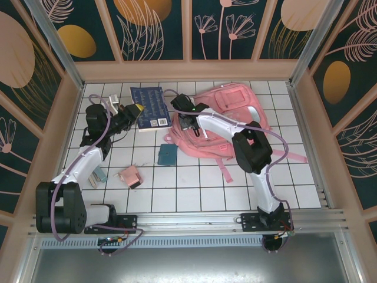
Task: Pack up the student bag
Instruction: Open the student bag at the center of the table, then place the book in the student bag.
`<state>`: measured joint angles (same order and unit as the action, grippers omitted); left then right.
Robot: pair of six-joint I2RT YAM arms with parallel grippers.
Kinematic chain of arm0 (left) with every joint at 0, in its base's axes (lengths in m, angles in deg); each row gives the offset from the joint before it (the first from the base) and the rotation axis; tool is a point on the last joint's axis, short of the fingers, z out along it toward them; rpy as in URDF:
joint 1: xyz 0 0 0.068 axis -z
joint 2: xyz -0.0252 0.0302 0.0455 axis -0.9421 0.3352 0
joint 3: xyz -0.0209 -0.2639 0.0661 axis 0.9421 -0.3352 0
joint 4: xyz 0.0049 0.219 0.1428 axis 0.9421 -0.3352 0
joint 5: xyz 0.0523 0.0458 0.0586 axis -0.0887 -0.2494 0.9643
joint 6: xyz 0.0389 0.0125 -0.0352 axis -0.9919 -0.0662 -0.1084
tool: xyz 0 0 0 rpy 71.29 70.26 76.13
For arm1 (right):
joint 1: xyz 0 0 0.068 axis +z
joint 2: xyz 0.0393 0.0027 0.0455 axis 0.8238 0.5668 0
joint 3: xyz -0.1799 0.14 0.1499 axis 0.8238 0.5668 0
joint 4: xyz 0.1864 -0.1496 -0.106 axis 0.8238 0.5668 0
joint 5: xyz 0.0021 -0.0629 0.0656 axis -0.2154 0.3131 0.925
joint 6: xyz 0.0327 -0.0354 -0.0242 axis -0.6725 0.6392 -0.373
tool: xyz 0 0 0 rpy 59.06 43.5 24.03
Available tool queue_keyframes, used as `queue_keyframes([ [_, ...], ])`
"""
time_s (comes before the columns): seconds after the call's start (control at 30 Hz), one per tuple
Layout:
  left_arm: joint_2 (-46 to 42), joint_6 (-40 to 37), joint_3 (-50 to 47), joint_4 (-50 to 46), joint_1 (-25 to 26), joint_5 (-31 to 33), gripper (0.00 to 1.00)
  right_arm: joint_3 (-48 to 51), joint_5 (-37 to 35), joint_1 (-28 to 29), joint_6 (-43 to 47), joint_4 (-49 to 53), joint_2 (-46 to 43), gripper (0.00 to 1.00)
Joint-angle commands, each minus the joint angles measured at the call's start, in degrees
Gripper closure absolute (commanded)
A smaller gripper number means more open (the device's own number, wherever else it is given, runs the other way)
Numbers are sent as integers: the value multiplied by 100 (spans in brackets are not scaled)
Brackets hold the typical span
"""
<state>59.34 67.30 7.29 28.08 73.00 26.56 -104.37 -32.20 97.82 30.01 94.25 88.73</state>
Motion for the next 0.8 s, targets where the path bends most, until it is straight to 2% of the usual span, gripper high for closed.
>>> queue_keyframes([
  [0.0, -127, 111, -203, 488, 12, 36, 100, -183, -146, -159, 10, 156, -594, 100],
  [0.13, -9, 202, -365, 690, 145, 227, 100, -510, 446, -523, -54, 186, -1064, 100],
  [0.3, 457, 365, -338, 1024, 611, 499, 100, -795, 1236, -996, -124, 214, -1494, 100],
  [0.43, 1012, 732, -320, 1683, 958, 726, 100, -657, 2235, -1449, -284, -51, -1898, 100],
  [0.57, 1657, 856, 172, 1935, 1477, 967, 100, -329, 3313, -1855, -485, -478, -2271, 100],
  [0.77, 2801, 981, 1177, 2166, 2243, 1134, 100, -7, 4209, -2323, -845, -861, -2583, 100],
])
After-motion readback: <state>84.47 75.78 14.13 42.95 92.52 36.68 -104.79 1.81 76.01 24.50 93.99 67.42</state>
